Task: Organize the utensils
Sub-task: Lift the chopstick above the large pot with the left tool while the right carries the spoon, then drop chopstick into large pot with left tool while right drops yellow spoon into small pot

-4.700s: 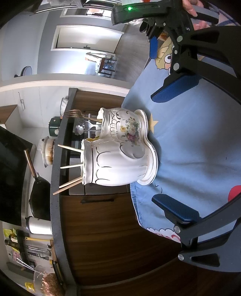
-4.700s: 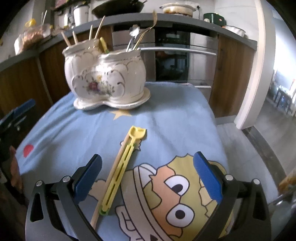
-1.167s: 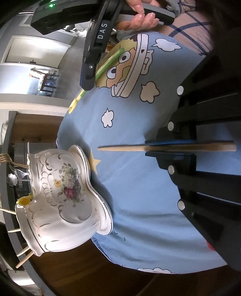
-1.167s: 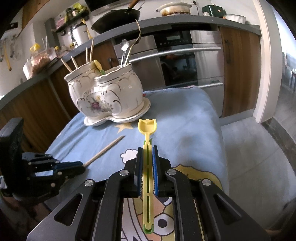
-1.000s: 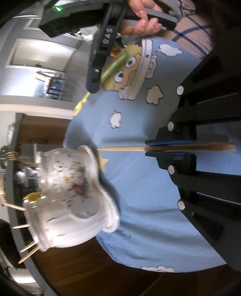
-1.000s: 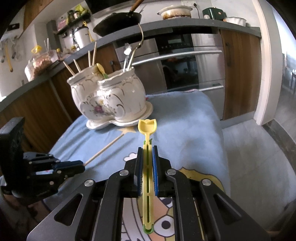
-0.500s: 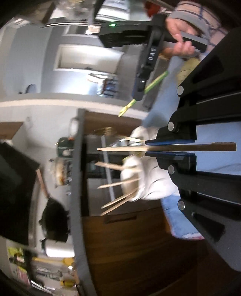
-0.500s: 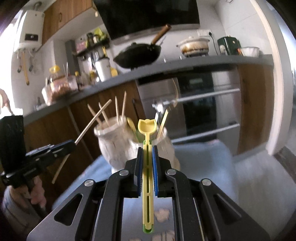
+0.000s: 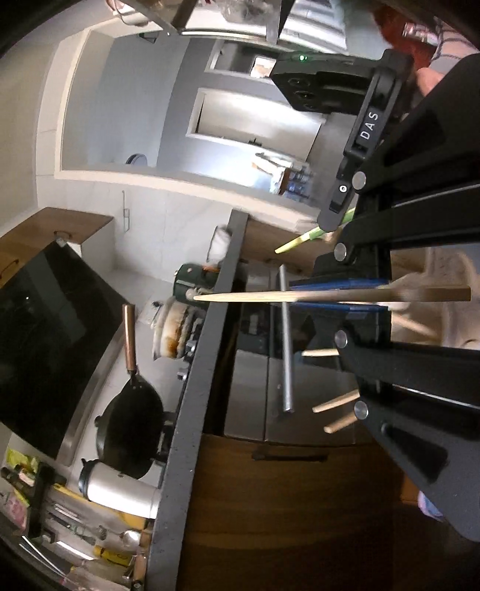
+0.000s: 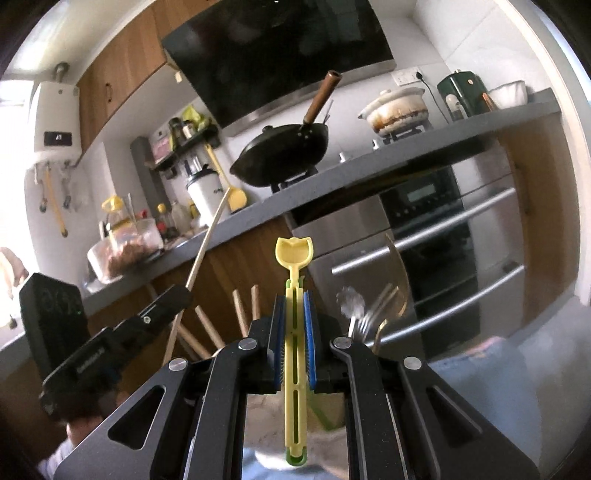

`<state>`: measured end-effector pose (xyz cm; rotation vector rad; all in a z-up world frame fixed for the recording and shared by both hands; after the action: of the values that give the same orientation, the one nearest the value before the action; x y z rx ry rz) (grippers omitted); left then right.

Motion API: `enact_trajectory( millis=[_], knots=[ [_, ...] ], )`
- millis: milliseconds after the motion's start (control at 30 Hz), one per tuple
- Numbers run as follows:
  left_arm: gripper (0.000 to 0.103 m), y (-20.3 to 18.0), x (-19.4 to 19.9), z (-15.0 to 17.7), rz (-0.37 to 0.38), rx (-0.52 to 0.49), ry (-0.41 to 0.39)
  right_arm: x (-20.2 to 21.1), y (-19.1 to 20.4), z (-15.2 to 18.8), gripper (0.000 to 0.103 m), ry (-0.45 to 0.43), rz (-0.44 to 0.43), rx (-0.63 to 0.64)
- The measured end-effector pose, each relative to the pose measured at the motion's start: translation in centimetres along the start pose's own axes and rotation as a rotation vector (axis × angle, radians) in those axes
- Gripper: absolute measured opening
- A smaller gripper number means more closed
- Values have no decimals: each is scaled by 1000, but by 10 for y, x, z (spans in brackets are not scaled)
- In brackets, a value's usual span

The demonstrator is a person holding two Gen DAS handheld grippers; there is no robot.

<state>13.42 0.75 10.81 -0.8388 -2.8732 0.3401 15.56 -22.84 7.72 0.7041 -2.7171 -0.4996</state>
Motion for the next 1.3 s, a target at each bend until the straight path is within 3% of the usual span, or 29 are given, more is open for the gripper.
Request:
enact_trajectory(
  millis=[167, 333, 533, 700, 900, 1067, 1300],
  knots=[
    [6, 4, -19, 8, -63, -48, -35, -19, -3, 3, 10, -19, 22, 5],
    [6, 9, -23, 19, -106, -81, -55, -35, 9, 18, 10, -52, 81, 115],
    [6, 11, -17, 29, -109, -103, -50, -50, 10, 35, 10, -31, 164, 207],
    [6, 12, -7, 35, -104, -109, -39, -38, 9, 40, 10, -13, 202, 232],
    [6, 7, 9, 48, -99, -90, -17, -24, 14, 48, 10, 19, 198, 276],
    [6, -3, 19, 55, -127, -137, -10, -13, 20, 57, 10, 30, 191, 324],
    [6, 0, 18, 59, -152, -123, 12, -16, 15, 62, 11, 70, 201, 301]
  ],
)
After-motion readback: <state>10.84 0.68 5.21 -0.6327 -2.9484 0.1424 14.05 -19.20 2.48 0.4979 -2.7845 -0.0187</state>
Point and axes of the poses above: each gripper's, at about its wrist camera, not at the fingertips, and x roughly against the way its jaws point, y to its left, z to its underside, the point moved 2 cm from there along -x, roughly the way its jaws point, and after that the axes turned 6 degrees about z, right-handed, at the moved point
